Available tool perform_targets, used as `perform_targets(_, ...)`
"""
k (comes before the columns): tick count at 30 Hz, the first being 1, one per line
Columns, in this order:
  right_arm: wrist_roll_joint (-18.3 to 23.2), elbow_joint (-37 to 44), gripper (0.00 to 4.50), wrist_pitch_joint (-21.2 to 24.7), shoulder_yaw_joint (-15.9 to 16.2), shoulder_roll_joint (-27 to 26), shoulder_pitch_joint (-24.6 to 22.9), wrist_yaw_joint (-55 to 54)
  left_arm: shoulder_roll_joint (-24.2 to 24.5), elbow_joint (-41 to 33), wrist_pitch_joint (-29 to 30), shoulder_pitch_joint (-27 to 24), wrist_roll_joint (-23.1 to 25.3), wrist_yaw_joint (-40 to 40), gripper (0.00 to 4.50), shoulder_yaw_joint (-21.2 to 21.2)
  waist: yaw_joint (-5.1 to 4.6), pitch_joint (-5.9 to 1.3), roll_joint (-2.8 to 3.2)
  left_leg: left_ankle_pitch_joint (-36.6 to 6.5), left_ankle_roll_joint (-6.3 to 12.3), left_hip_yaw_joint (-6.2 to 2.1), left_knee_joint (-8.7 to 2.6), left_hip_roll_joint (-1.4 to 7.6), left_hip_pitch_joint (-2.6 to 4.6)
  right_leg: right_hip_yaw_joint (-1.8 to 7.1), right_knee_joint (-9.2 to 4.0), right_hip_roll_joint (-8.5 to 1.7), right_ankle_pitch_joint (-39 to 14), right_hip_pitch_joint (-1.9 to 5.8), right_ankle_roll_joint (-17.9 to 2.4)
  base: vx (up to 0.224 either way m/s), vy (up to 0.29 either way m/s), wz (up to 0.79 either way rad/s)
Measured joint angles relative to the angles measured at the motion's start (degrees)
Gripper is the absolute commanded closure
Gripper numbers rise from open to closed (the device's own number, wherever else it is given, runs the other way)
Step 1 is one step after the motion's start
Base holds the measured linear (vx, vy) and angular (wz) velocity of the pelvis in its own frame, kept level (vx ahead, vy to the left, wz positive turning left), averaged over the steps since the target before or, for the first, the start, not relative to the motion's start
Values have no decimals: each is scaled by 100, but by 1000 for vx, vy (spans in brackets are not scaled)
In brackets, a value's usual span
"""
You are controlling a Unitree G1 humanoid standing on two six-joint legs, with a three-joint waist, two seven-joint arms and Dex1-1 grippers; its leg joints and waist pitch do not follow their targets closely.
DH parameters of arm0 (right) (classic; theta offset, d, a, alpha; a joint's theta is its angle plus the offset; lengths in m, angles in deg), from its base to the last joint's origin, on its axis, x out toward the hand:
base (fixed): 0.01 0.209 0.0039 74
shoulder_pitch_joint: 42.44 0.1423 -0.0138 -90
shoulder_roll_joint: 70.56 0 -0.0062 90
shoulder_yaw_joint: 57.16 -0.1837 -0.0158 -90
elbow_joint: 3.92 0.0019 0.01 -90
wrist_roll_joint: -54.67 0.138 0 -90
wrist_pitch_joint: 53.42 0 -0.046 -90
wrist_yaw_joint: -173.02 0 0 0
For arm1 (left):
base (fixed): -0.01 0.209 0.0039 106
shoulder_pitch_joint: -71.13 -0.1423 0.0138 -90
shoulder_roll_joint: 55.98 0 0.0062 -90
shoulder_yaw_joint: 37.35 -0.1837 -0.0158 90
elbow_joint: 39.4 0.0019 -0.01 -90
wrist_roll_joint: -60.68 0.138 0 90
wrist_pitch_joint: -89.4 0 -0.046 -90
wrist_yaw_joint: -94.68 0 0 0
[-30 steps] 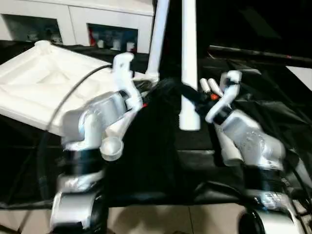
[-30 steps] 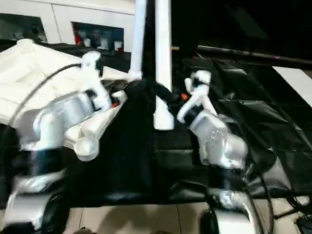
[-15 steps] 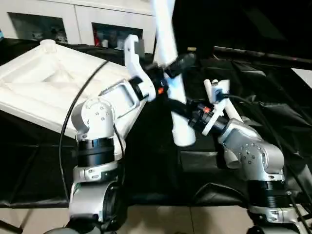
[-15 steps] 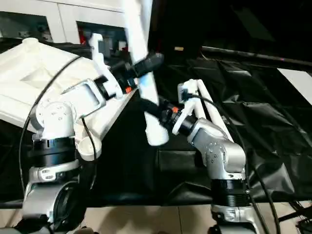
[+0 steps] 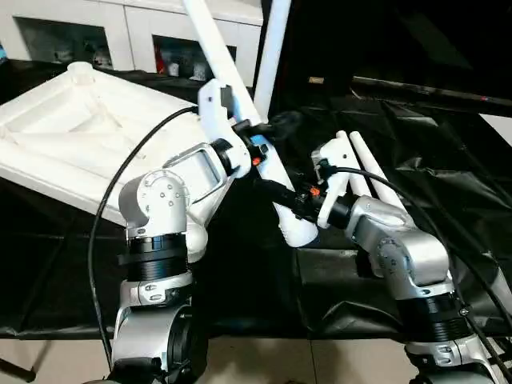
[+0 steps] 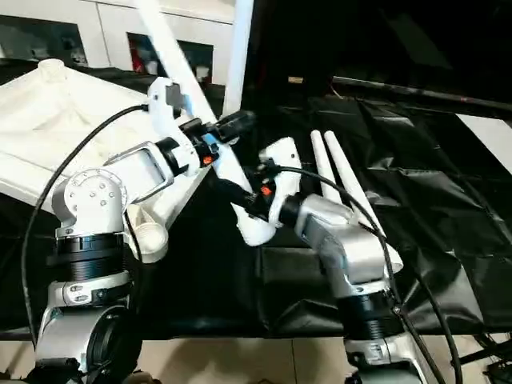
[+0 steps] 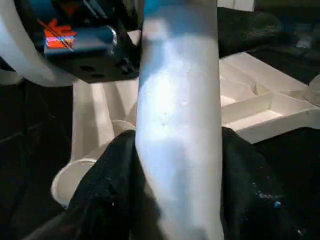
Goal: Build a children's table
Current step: Pick table leg
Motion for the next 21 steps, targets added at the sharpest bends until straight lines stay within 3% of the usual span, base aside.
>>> perform_targets(16, -149, -87, 264, -200, 84, 31, 17, -103, -82, 70, -251, 25, -38, 449, 240, 161, -4, 2, -15, 0, 2, -1, 1, 0, -6, 0, -3, 0, 2, -2, 3, 0, 0, 0)
perform_targets(21, -238, -112, 264, -257, 146, 64, 63, -184, 19, 68, -374, 23, -1, 420, 265, -72, -3, 2, -15, 0, 1, -1, 1, 0, -5, 0, -2, 0, 3, -2, 4, 0, 0, 0)
